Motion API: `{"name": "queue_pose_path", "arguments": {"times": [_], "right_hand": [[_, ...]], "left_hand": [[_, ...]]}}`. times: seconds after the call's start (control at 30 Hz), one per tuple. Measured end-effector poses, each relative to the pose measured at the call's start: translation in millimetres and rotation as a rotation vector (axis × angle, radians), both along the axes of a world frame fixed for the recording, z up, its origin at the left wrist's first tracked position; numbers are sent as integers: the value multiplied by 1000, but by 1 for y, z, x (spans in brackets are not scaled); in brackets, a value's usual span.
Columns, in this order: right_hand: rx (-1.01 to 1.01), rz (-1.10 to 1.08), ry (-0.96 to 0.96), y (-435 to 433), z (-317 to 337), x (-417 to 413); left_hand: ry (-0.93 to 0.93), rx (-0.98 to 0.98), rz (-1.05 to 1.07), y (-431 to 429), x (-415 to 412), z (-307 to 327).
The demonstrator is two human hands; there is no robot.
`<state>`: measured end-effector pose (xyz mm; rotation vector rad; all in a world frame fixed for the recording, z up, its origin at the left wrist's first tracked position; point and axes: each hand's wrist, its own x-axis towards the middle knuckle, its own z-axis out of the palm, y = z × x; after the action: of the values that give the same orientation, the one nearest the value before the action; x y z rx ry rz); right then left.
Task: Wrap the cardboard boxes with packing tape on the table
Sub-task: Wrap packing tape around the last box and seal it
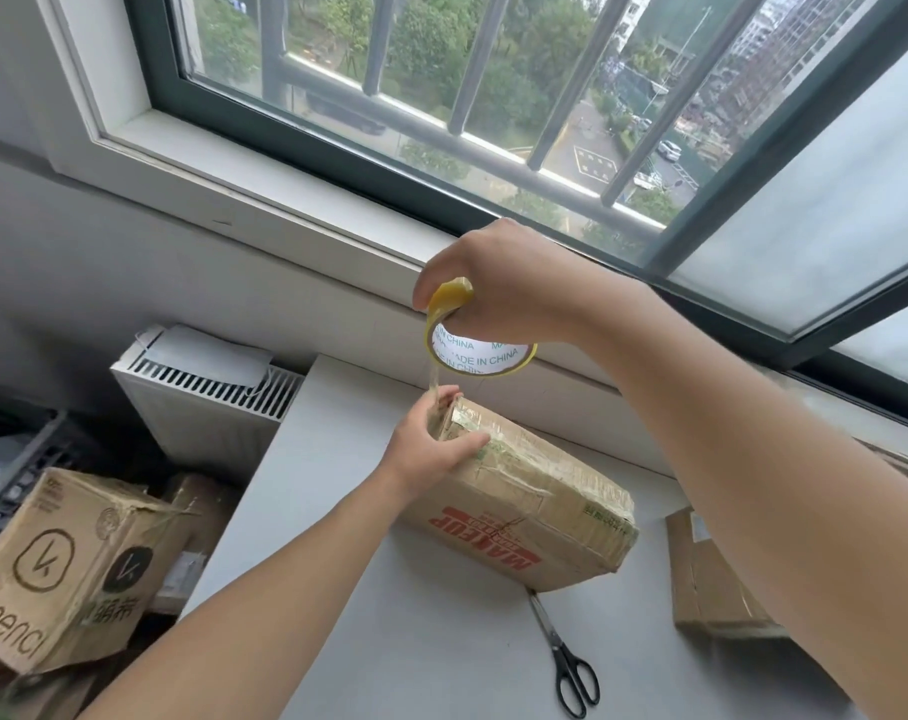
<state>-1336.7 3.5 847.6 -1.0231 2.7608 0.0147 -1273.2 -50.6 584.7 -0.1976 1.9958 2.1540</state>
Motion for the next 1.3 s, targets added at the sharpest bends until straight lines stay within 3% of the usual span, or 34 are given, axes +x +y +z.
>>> {"name": "queue_pose_path", "arguments": {"times": [0.4,0.57,0.83,1.3], "right_hand": [[93,35,4,22,-4,-6],[203,14,-60,73,1,-5],[219,-8,-76,141,-24,21],[152,102,119,80,-2,31]], "left_hand": [[78,-8,-33,-3,1,-9],[75,-54,-38,-8,-1,-13],[129,-111,-65,-6,-2,-11],[143,-130,-74,-2,-6,-13]]}}
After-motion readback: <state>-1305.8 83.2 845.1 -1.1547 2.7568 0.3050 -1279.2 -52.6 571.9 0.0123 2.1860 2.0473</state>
